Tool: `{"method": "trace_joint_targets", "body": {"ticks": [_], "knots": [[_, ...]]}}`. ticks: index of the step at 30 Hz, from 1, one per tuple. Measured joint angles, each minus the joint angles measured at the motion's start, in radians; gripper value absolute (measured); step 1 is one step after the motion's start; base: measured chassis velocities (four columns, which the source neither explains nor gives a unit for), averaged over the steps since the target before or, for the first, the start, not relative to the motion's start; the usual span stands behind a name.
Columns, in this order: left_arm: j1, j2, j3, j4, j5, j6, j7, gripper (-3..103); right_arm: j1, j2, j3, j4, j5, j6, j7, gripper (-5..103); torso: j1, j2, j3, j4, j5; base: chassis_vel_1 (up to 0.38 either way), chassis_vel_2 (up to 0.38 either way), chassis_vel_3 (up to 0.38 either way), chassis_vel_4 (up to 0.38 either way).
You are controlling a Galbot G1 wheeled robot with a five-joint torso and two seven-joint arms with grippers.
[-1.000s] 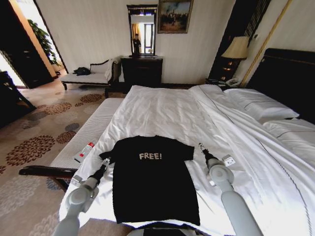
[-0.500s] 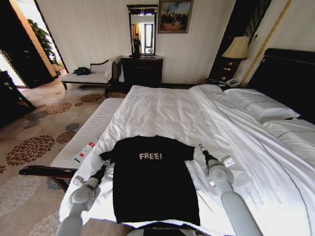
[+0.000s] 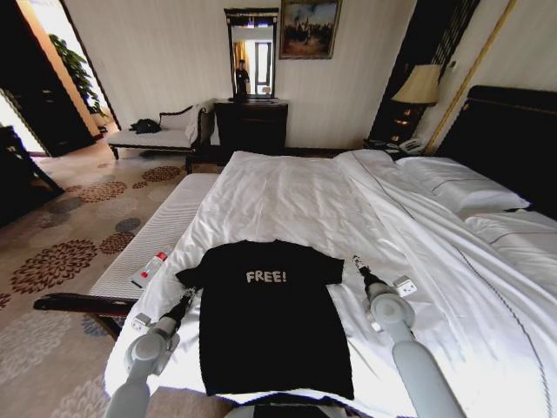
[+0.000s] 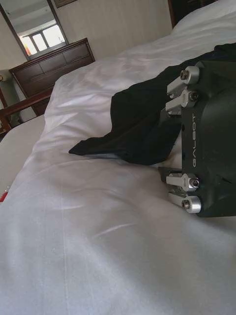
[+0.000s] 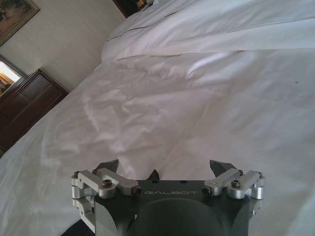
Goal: Fold the clothes on the bed.
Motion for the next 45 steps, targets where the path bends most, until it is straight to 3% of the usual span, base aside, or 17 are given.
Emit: {"method": "trace_joint_targets", "body": {"ticks": [6,9,11,14,18,34,45], "knots": [[-0.003,-0.005,0.009,0.001,-0.001,0.000,0.000,43,0.000,0.002,0.000,0.003,-0.002,0.000,0.005,100,0.000,0.000,0.000,0.0000,0.0000,0.000,0.000,0.000,0.000],[-0.005,-0.005,0.011,0.006,0.001,0.000,0.000,27,-0.003,0.008,-0.001,0.006,-0.007,0.000,0.008,100,0.000,0.000,0.000,0.0000,-0.0001,0.000,0.000,0.000,0.000],[-0.005,-0.004,0.011,0.007,0.001,0.000,0.000,27,-0.004,0.009,-0.001,0.006,-0.010,0.000,0.008,100,0.000,0.000,0.000,0.0000,0.0000,0.000,0.000,0.000,0.000],[-0.003,0.004,0.009,0.007,0.000,-0.001,0.002,11,-0.007,0.015,-0.002,0.006,-0.017,0.000,0.009,100,0.000,0.000,0.000,-0.0001,0.0000,0.000,0.000,0.000,0.000],[0.004,0.015,0.003,0.000,-0.004,-0.002,0.002,1,-0.008,0.022,-0.006,0.006,-0.024,0.000,0.012,100,0.000,0.000,0.000,0.0000,0.0000,0.000,0.000,0.000,0.000],[0.071,0.073,-0.010,-0.110,0.010,-0.004,-0.016,1,0.005,0.034,-0.017,0.000,-0.042,0.000,0.018,100,0.000,0.000,0.000,0.0000,0.0001,0.000,0.000,0.000,0.000],[0.120,0.063,0.047,-0.168,0.106,-0.004,-0.036,1,0.027,0.035,-0.024,-0.023,-0.042,0.000,0.019,100,0.000,0.000,0.000,0.0000,0.0000,0.000,0.000,0.000,0.000]]}}
